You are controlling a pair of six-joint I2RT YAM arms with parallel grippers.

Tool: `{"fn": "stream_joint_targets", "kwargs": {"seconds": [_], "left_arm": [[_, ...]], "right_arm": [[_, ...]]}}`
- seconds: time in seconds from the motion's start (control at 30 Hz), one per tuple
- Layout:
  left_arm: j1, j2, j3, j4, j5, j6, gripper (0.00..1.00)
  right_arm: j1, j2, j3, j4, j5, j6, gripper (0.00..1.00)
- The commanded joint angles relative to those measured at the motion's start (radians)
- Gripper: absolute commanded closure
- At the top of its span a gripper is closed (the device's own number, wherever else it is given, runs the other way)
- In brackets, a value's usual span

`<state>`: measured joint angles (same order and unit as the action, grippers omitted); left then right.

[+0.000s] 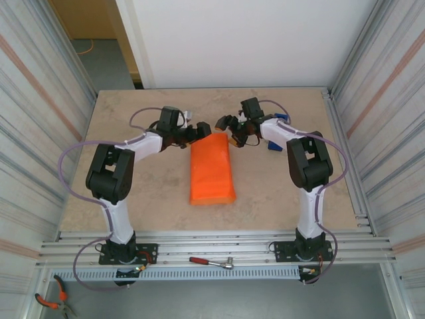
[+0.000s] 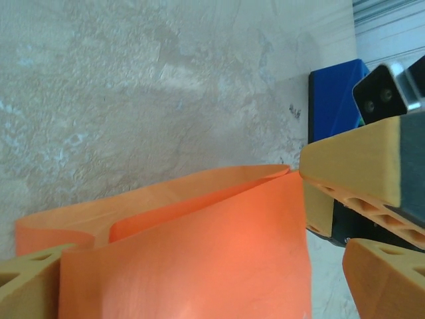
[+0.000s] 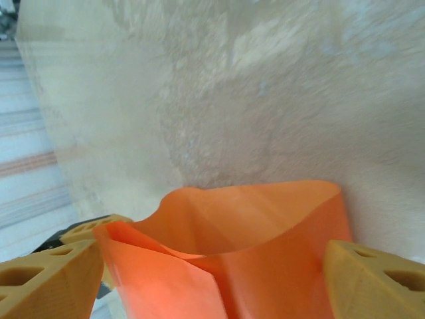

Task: Wrap the gift box in paper
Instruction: Adjust the wrapping paper for the gift box.

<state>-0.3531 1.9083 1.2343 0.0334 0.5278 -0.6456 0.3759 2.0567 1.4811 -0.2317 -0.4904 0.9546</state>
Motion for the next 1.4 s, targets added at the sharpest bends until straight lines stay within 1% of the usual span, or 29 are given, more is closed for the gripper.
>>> {"fn": "stream_joint_targets", "kwargs": {"seconds": [0.0, 0.17, 0.27, 0.37, 0.47, 0.57, 0.63, 0.73, 0.8, 0.9, 1.0, 1.17, 1.27, 1.37], "left_arm": [[0.025, -0.043, 0.014, -0.024, -0.022, 0.034, 0.01], [0.038, -0.149, -0.075, -0.066, -0.055, 0.076, 0.01], [0.038, -0.244, -0.162, -0.091, -0.059, 0.096, 0.01], [0.037, -0.360, -0.279, -0.114, -0.075, 0.103, 0.01], [0.024, -0.480, -0.402, -0.091, -0.087, 0.082, 0.01], [0.002, -0.565, -0.495, -0.090, -0.100, 0.060, 0.01], [-0.018, -0.600, -0.541, -0.087, -0.111, 0.052, 0.01], [-0.046, -0.613, -0.586, -0.072, -0.120, 0.039, 0.01], [-0.065, -0.609, -0.610, -0.043, -0.114, 0.024, 0.01], [-0.097, -0.599, -0.628, -0.017, -0.121, 0.010, 0.01], [-0.132, -0.587, -0.631, 0.010, -0.128, -0.001, 0.01], [-0.180, -0.564, -0.631, 0.044, -0.139, -0.019, 0.01], [-0.208, -0.552, -0.633, 0.064, -0.143, -0.031, 0.01], [-0.228, -0.543, -0.644, 0.098, -0.143, -0.050, 0.01]], "right_arm": [[-0.022, -0.100, -0.058, -0.021, 0.021, -0.041, 0.14], [-0.020, -0.216, -0.173, -0.067, 0.051, -0.102, 0.14], [-0.013, -0.315, -0.281, -0.090, 0.084, -0.134, 0.18], [-0.004, -0.423, -0.390, -0.126, 0.151, -0.152, 0.22], [0.016, -0.514, -0.505, -0.150, 0.227, -0.141, 0.28], [0.055, -0.566, -0.589, -0.182, 0.304, -0.140, 0.33], [0.087, -0.577, -0.624, -0.204, 0.352, -0.144, 0.41], [0.133, -0.579, -0.659, -0.221, 0.407, -0.149, 0.56], [0.169, -0.578, -0.677, -0.221, 0.429, -0.142, 0.68], [0.230, -0.576, -0.686, -0.231, 0.470, -0.126, 0.78], [0.294, -0.575, -0.687, -0.234, 0.508, -0.101, 0.84], [0.380, -0.556, -0.667, -0.218, 0.539, -0.055, 0.89], [0.403, -0.545, -0.669, -0.193, 0.534, -0.032, 0.90], [0.403, -0.544, -0.692, -0.120, 0.478, -0.007, 0.92]]}}
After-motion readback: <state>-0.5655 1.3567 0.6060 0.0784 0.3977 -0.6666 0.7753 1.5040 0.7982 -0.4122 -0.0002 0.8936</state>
